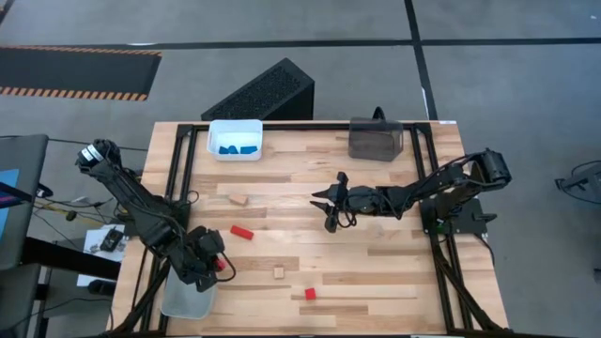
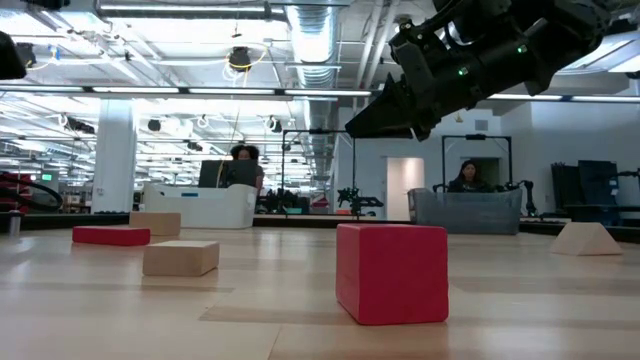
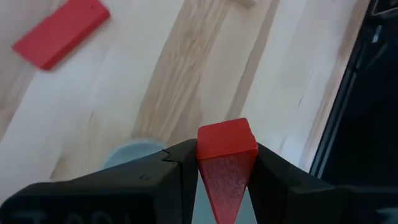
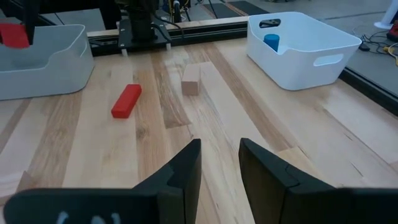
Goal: Sort & place blocks by color
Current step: Put the right red block into the gray bin
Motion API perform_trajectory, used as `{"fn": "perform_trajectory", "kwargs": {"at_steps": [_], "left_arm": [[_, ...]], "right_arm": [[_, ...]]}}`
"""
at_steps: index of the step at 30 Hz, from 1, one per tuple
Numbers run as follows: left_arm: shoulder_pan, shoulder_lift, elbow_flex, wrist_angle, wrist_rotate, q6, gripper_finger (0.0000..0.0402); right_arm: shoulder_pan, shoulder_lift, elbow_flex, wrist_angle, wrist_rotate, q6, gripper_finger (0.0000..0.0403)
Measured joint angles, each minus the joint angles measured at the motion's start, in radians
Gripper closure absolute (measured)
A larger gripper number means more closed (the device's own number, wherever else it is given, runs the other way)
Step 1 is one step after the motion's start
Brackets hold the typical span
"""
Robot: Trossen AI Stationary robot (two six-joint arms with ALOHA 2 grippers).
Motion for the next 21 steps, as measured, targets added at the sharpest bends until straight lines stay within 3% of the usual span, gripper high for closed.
{"fn": "perform_trajectory", "kwargs": {"at_steps": [7, 15, 21], "left_arm": [[0.0, 0.0, 0.0, -0.049, 0.067, -0.068, 0.0308], [-0.001, 0.0, 0.0, -0.114, 0.25, -0.146, 0.0308], [0.0, 0.001, 0.0, -0.16, 0.329, -0.185, 0.0308]], "right_arm": [[0.0, 0.0, 0.0, 0.0, 0.0, 0.0, 0.027], [0.0, 0.0, 0.0, 0.019, 0.0, 0.0, 0.027], [0.0, 0.0, 0.0, 0.031, 0.0, 0.0, 0.0271]]}}
